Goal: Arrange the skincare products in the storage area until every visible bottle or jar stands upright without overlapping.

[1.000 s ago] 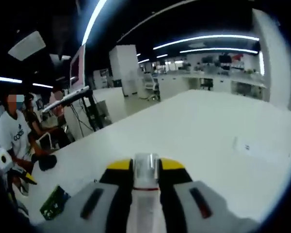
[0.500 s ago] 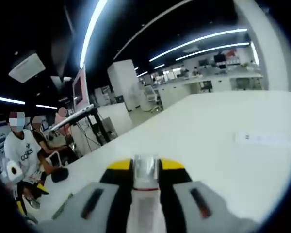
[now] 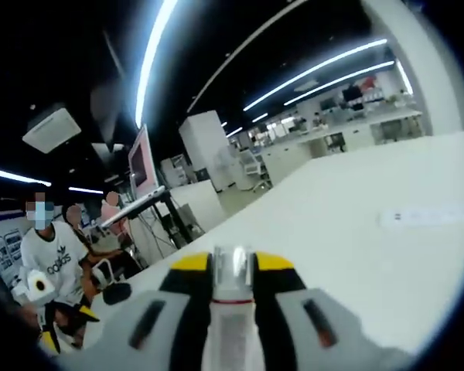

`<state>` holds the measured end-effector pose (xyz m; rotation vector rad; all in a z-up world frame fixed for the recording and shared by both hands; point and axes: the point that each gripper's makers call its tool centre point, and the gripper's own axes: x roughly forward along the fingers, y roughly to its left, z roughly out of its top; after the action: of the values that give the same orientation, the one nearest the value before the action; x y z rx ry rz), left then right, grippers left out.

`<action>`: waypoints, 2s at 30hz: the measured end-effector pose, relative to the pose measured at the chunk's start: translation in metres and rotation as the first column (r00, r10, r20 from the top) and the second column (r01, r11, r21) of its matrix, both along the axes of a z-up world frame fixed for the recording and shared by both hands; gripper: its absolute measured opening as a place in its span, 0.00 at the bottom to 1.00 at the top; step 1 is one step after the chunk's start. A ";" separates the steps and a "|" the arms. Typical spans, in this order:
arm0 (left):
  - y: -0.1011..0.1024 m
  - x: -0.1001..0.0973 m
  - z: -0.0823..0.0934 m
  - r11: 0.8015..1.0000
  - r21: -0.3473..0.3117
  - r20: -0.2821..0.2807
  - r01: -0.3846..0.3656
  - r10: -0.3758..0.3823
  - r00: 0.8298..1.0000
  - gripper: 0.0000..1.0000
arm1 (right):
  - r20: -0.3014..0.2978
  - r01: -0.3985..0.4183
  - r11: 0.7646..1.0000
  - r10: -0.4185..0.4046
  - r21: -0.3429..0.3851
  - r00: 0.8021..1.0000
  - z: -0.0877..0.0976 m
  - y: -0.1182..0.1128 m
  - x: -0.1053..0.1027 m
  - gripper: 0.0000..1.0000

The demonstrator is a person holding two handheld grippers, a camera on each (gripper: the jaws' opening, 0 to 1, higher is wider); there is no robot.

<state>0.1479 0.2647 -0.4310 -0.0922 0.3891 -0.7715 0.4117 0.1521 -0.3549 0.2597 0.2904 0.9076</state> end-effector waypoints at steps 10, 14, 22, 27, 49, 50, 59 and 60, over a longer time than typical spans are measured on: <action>-0.003 -0.001 0.000 1.000 0.001 0.000 0.006 -0.006 1.000 0.85 | 0.030 -0.015 0.996 0.013 0.092 0.999 0.016 -0.007 -0.016 0.19; -0.005 -0.001 0.001 1.000 0.002 0.001 0.009 -0.009 1.000 0.85 | 0.041 -0.030 0.993 0.025 0.113 0.999 0.020 -0.009 -0.023 0.19; -0.013 -0.002 0.001 1.000 0.003 -0.003 0.023 -0.023 1.000 0.85 | 0.060 -0.048 0.992 0.041 0.120 0.997 0.023 -0.011 -0.044 0.19; -0.018 -0.003 0.003 0.999 0.002 0.000 0.032 -0.032 0.999 0.86 | 0.075 -0.034 0.991 0.025 0.126 0.997 0.026 -0.023 -0.043 0.19; -0.061 0.010 0.023 0.990 -0.057 0.018 0.130 -0.129 0.991 0.87 | 0.146 -0.092 0.978 0.065 0.186 0.987 0.048 -0.027 -0.088 0.19; -0.063 0.011 0.025 0.989 -0.059 0.021 0.135 -0.134 0.991 0.87 | 0.150 -0.094 0.978 0.066 0.187 0.987 0.048 -0.028 -0.090 0.19; -0.082 0.018 0.034 0.982 -0.066 0.038 0.177 -0.175 0.984 0.88 | 0.152 -0.085 0.978 0.056 0.193 0.987 0.049 -0.035 -0.094 0.19; -0.084 0.018 0.033 0.981 -0.063 0.037 0.182 -0.180 0.983 0.88 | 0.157 -0.084 0.978 0.054 0.191 0.986 0.049 -0.036 -0.095 0.19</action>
<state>0.1663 0.1807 -0.3977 -0.1079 0.3453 -0.9651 0.3167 0.1163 -0.3058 0.3633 0.0687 1.0214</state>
